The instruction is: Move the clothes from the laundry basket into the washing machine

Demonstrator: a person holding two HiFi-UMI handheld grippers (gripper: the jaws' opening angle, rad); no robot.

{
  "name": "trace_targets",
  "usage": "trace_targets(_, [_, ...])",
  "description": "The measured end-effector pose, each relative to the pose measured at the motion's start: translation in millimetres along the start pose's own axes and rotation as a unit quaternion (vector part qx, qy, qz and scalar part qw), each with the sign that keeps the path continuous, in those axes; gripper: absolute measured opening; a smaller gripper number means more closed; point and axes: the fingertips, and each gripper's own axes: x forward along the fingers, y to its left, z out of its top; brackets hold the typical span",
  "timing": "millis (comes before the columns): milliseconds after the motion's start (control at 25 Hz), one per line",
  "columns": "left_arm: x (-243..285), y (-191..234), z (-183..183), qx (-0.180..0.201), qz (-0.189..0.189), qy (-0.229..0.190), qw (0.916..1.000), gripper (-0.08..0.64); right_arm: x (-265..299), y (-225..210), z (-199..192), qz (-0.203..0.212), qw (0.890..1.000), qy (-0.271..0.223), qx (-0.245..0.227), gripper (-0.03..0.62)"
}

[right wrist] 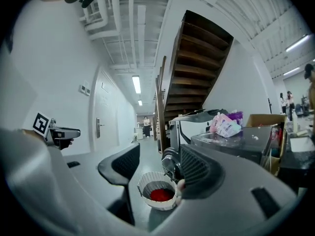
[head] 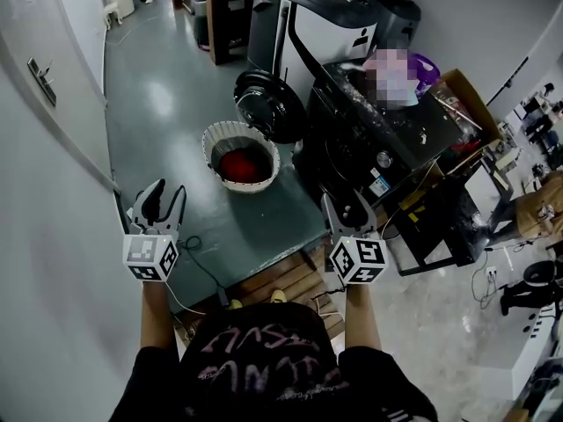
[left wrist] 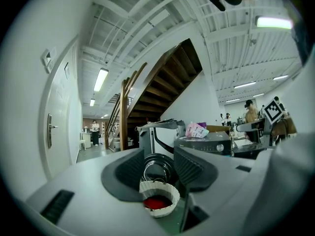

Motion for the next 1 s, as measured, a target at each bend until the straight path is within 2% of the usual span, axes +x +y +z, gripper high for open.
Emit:
trace_targets(80, [1,0,-2,-0.001,0.0,0.001,1.0,0.207,1,1,-3,0.006,1.0,0.003,0.002,0.278])
trace_targets(240, [2,-2,-5,-0.009,-0.002,0.004,1.0,0.209,3,-1,-6,0.007,1.0,0.004,0.005,0.29])
trace_targets(440, [9,-15,-3,-0.008,-0.011,0.008,0.9999,0.209,4,-11,-4,0.006,1.0,0.004,0.024,0.273])
trace_targets(840, [36,-48,3,0.0,-0.001,0.006,1.0,0.209,19,-50,-6,0.024,1.0,0.007,0.007,0.267])
trace_targets(1000, [43,-61,-11,-0.01,0.008,0.014,0.9998,0.209,25,-67,-11,0.038,0.999,0.01,0.008,0.267])
